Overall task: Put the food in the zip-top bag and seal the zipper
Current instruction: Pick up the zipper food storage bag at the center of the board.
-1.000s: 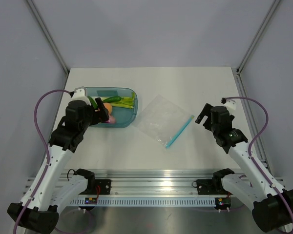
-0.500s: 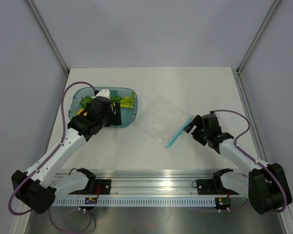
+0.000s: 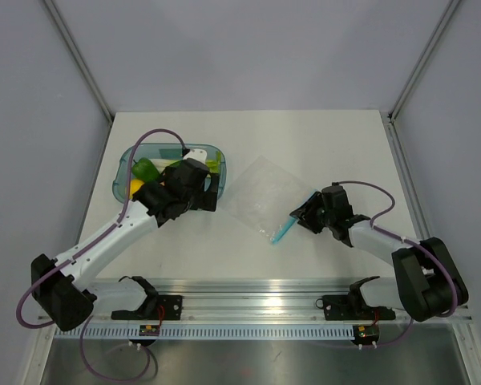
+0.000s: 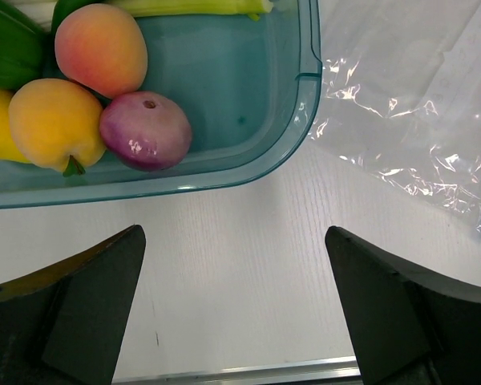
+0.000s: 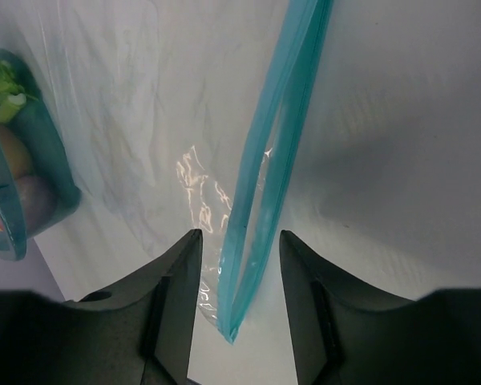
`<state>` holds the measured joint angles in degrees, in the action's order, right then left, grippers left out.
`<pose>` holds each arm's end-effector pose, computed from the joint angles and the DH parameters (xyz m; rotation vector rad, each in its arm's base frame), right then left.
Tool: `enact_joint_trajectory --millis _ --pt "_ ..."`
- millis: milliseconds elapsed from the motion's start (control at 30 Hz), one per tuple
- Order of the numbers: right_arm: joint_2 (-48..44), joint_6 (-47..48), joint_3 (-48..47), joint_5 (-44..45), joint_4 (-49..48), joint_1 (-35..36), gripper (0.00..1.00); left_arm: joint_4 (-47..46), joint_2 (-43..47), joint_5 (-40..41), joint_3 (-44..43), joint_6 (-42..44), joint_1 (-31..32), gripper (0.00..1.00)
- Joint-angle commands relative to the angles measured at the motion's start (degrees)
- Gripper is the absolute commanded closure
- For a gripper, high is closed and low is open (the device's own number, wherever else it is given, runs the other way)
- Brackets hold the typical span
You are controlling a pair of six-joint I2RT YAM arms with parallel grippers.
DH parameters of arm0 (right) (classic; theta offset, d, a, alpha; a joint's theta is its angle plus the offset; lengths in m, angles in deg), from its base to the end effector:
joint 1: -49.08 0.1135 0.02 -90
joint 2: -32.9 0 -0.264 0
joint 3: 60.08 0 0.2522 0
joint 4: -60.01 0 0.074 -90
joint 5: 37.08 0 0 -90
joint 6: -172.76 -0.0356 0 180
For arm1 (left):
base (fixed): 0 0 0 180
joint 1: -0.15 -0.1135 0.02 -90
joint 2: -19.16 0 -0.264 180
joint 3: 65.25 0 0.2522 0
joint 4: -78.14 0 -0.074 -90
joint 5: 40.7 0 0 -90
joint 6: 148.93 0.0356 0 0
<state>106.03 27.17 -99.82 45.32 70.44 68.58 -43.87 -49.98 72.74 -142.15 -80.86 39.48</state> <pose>0.2179 0.0822 0.1517 0.6985 2.3698 0.7717 0.1978 -0.1438 0.3123 0.1809 2.3466 -0.0136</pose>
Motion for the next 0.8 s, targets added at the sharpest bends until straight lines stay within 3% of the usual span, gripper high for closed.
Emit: enact_joint_trajectory --millis 0,100,233,267,300,467,600,767 --pt "2.6 -1.3 -3.7 -2.8 -4.1 0.5 0.5 -1.7 0.5 1.2 -2.3 0.7 0.7 0.01" --pt "5.0 -1.3 -4.3 -3.5 -5.5 0.5 0.6 -3.1 0.4 -0.6 -1.8 0.7 1.3 0.01" --pt "4.8 -0.7 -5.9 -4.5 -4.9 0.6 0.86 -6.3 0.9 -1.3 0.1 1.2 2.9 0.01" --pt "4.8 -0.6 -6.4 -4.7 -3.9 0.5 0.97 -6.9 0.8 -1.3 0.6 1.2 3.2 0.01" --pt "4.5 -0.4 -7.3 -4.7 -3.0 0.5 1.0 -7.4 0.6 -0.8 1.2 0.4 4.0 0.01" --pt "2.9 0.8 -9.7 -4.6 0.8 1.4 1.0 -10.7 -2.2 -5.7 -0.1 -1.2 6.7 0.01" --pt "1.7 0.7 -13.6 -4.0 5.4 3.5 1.0 -15.5 -6.0 -9.2 -1.0 -1.4 13.2 0.01" --pt "1.1 -0.4 -18.3 -3.4 11.7 6.3 1.0 -19.0 -12.1 -8.6 -5.8 -2.1 18.8 0.09"
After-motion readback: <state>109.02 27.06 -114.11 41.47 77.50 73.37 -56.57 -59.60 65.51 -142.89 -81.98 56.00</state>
